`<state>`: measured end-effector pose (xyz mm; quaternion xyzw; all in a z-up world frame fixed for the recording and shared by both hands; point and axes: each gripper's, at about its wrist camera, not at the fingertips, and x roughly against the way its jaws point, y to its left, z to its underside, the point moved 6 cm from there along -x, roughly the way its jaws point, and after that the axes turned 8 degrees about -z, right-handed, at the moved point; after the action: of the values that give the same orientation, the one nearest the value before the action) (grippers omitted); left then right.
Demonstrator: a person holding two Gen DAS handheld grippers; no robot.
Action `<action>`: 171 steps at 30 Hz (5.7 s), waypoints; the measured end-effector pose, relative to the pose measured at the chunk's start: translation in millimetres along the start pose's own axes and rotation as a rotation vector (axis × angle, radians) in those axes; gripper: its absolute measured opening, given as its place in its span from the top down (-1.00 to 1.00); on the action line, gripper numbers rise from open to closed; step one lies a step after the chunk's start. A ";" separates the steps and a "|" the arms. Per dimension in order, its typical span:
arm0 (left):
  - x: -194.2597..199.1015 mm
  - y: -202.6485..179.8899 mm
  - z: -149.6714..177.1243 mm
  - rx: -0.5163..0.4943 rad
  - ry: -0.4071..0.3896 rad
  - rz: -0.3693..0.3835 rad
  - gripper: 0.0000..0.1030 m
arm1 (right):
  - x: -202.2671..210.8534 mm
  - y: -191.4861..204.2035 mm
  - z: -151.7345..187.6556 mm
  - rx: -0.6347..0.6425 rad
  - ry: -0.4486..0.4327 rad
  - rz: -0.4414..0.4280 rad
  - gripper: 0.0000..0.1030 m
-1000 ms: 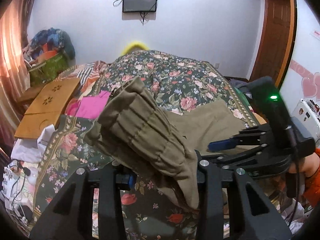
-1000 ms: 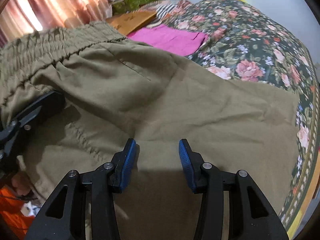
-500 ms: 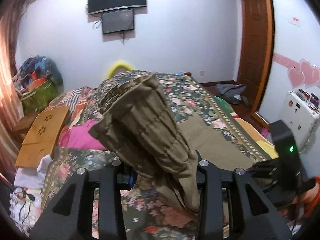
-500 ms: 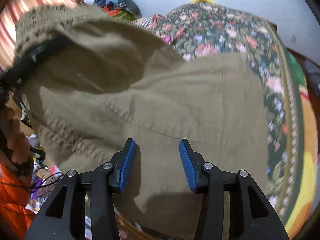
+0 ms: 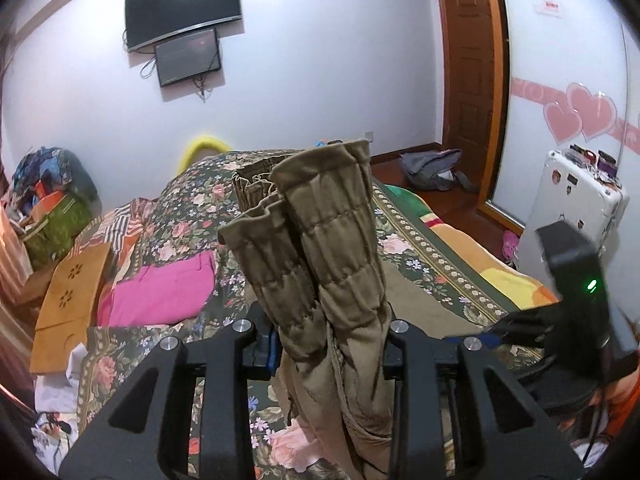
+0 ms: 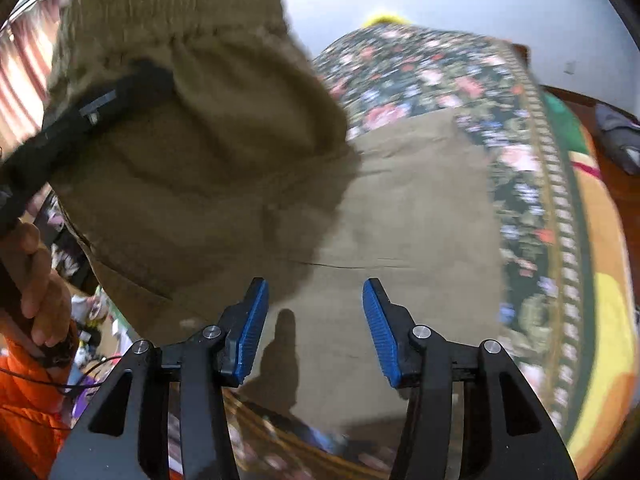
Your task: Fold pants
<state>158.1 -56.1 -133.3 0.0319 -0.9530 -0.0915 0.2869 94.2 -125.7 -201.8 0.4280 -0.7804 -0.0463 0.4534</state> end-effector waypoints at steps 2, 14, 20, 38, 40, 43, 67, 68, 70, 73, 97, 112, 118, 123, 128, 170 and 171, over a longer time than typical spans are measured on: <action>-0.3 -7.4 0.8 -0.014 0.003 0.008 0.41 | 13.5 -12.7 4.6 -0.018 -0.020 0.047 0.10; -27.3 -72.5 10.3 -0.100 0.087 0.119 0.42 | 15.7 -44.0 27.0 -0.105 -0.017 0.048 0.09; -47.6 -103.9 32.6 -0.109 0.206 0.214 0.41 | 37.7 -55.5 29.7 -0.118 -0.061 0.101 0.09; -42.5 -112.4 43.2 -0.027 0.292 0.333 -0.60 | 79.7 -77.4 45.9 -0.196 -0.125 0.187 0.09; -38.9 -98.6 34.5 0.002 0.267 0.326 -0.61 | 80.1 -75.3 48.1 -0.194 -0.121 0.191 0.09; -40.3 -60.1 16.0 0.041 0.182 0.203 -0.73 | 78.4 -72.8 50.1 -0.193 -0.116 0.189 0.07; -177.2 70.2 93.4 0.081 0.439 -0.029 -0.85 | 14.7 -68.3 31.0 -0.124 0.008 0.174 -0.06; -171.6 73.3 97.2 0.083 0.436 -0.033 -0.85 | 11.0 -73.9 26.3 -0.121 0.012 0.177 -0.07; -163.5 78.4 103.9 0.083 0.429 -0.044 -0.85 | 4.7 -82.4 17.0 -0.111 0.017 0.184 -0.07; -146.1 86.5 114.0 0.085 0.423 -0.069 -0.85 | -8.9 -97.6 -2.5 -0.083 0.028 0.194 -0.07; -133.8 149.7 125.9 0.211 0.446 -0.235 -0.84 | 2.2 -85.2 -104.9 0.127 -0.092 0.249 -0.07; -123.6 180.7 137.6 0.299 0.454 -0.236 -0.84 | -32.7 -94.9 -63.0 0.071 0.052 0.244 -0.08; -145.8 176.8 84.3 0.261 0.355 -0.192 -0.84 | -26.1 -89.8 -92.4 0.122 -0.003 0.258 -0.08; -201.4 183.9 76.4 0.194 0.391 -0.227 -0.84 | -46.7 -89.7 -117.0 0.166 -0.008 0.260 -0.08; -239.6 198.8 101.4 0.173 0.472 -0.276 -0.84 | -85.2 -101.0 -119.0 0.166 0.077 0.243 -0.08; -192.5 174.8 160.4 0.509 0.561 0.081 -0.76 | -80.8 -115.4 -75.0 -0.010 0.109 0.153 -0.39; -195.5 175.0 158.9 0.511 0.557 0.093 -0.76 | -83.2 -117.6 -76.0 -0.015 0.113 0.141 -0.39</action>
<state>231.8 162.5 -335.4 0.0828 -0.8310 0.1744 0.5217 243.1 -116.6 -267.1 0.3706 -0.7814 0.0042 0.5020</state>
